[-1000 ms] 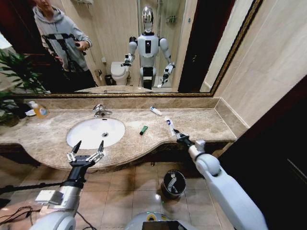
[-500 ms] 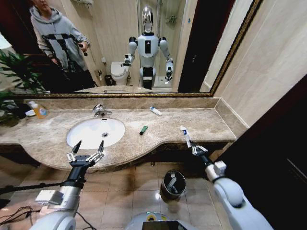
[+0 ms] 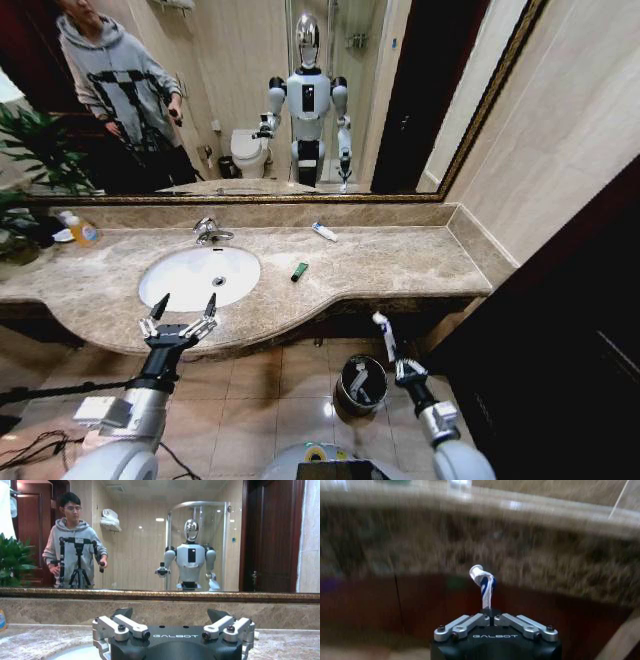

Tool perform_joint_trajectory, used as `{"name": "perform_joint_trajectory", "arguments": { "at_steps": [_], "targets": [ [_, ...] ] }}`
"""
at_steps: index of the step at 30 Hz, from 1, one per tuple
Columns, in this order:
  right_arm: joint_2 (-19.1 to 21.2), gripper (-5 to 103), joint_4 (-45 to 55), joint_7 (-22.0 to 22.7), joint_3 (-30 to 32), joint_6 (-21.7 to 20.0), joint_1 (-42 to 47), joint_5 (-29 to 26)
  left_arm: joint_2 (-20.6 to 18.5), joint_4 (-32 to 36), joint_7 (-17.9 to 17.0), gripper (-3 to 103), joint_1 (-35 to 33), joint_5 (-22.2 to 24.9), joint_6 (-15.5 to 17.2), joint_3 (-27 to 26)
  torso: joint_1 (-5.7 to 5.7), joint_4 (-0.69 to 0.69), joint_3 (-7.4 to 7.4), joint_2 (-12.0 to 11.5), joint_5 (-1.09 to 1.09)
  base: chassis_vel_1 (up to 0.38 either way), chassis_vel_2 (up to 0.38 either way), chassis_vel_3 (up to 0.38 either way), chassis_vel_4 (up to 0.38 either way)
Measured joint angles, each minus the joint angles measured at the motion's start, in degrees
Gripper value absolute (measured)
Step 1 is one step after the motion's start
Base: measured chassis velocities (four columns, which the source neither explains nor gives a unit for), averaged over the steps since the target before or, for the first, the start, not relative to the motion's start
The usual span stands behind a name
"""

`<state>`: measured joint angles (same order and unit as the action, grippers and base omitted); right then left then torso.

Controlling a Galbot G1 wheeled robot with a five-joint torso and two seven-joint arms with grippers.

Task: Pick up the trash from the sink and place it in the trash bin.

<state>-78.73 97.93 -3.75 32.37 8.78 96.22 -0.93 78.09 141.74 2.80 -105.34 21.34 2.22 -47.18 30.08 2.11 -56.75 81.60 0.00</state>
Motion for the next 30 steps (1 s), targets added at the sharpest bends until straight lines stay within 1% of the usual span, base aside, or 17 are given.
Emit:
{"name": "perform_joint_trajectory", "arguments": {
  "at_steps": [1,2,5,6,7,12,14,17,18,20,21,22,25,26,28,29,30],
  "targets": [
    [-0.13,0,-3.30,0.03,-0.20,0.38,-1.51,1.31,0.00,0.00,0.00,100,0.00,0.00,0.00,0.00,0.01,0.01,0.00,0.00,0.01,0.000,0.000,0.000,0.000],
    [-0.13,0,-3.30,0.03,-0.20,0.38,-1.51,1.31,0.00,0.00,0.00,100,0.00,0.00,0.00,0.00,0.01,0.01,0.00,0.00,0.01,0.000,0.000,0.000,0.000],
    [-0.47,0,-12.61,0.08,-0.48,3.27,-5.55,8.37,0.00,0.00,0.00,100,0.00,0.00,0.00,0.00,0.01,0.00,0.00,0.00,0.00,0.000,0.000,0.000,0.000],
    [-0.47,0,-12.61,0.08,-0.48,3.27,-5.55,8.37,0.00,0.00,0.00,100,0.00,0.00,0.00,0.00,0.01,0.00,0.00,0.00,0.00,0.000,0.000,0.000,0.000],
    [-0.56,0,-15.07,0.08,-0.70,3.75,-6.76,9.53,0.00,0.00,0.00,100,0.00,0.00,0.00,0.00,0.01,0.01,0.00,0.00,-0.01,0.000,0.000,0.000,0.000],
    [-1.62,0,-23.12,-0.02,-2.25,3.25,-10.69,8.95,0.00,0.00,0.00,100,0.00,0.00,0.00,0.00,0.01,0.00,0.00,0.00,0.00,0.000,0.000,0.000,0.000],
    [-1.82,0,-25.44,-0.22,-2.49,3.26,-11.92,9.39,0.00,0.00,0.00,100,0.00,0.00,0.00,0.00,0.01,0.00,0.00,0.00,-0.01,0.000,0.000,0.000,0.000],
    [-2.50,0,-32.73,-0.82,-3.04,3.54,-15.87,10.21,0.00,0.00,0.00,100,0.00,0.00,0.00,0.00,0.01,0.00,0.00,0.00,-0.01,0.000,0.000,0.000,0.000],
    [-2.50,0,-32.73,-0.82,-3.04,3.54,-15.87,10.21,0.00,0.00,0.00,100,0.00,0.00,0.00,0.00,0.01,0.00,0.00,0.00,-0.01,0.000,0.000,0.000,0.000],
    [-3.01,0,-37.04,-1.24,-3.11,3.81,-18.34,10.87,0.00,0.00,0.00,100,0.00,0.00,0.00,0.00,0.01,0.00,0.00,0.00,-0.01,0.000,0.000,0.000,0.000],
    [-3.40,0,-40.44,-1.54,-3.12,4.17,-20.32,11.54,0.00,0.00,0.00,100,0.00,0.00,0.00,0.00,0.01,0.00,0.00,0.00,-0.01,0.000,0.000,0.000,0.000],
    [-3.40,0,-40.44,-1.54,-3.12,4.17,-20.32,11.54,0.00,0.00,0.00,100,0.00,0.00,0.00,0.00,0.01,0.00,0.00,0.00,-0.01,0.000,0.000,0.000,0.000],
    [-4.37,0,-49.24,-1.59,-2.79,5.77,-25.63,13.67,0.00,0.00,0.00,100,0.00,0.00,0.00,0.00,0.01,0.00,-0.01,-0.01,0.00,0.000,0.000,0.000,0.000],
    [-4.37,0,-49.24,-1.59,-2.79,5.77,-25.63,13.67,0.00,0.00,0.00,100,0.00,0.00,0.00,0.00,0.01,0.00,-0.01,-0.01,0.00,0.000,0.000,0.000,0.000],
    [-4.85,0,-54.56,-1.12,-2.61,6.92,-29.10,14.76,0.00,0.00,0.00,100,0.00,0.00,0.00,0.00,0.01,0.01,0.00,0.00,-0.02,0.000,0.000,0.000,0.000],
    [-4.85,0,-54.56,-1.12,-2.61,6.92,-29.10,14.76,0.00,0.00,0.00,100,0.00,0.00,0.00,0.00,0.01,0.01,0.00,0.00,-0.02,0.000,0.000,0.000,0.000],
    [-5.17,0,-58.65,-0.79,-2.55,7.70,-31.53,15.16,0.00,0.00,0.00,100,0.00,0.00,0.00,0.00,0.01,0.01,-0.01,-0.01,0.00,0.000,0.000,0.000,0.000]
  ]
}}
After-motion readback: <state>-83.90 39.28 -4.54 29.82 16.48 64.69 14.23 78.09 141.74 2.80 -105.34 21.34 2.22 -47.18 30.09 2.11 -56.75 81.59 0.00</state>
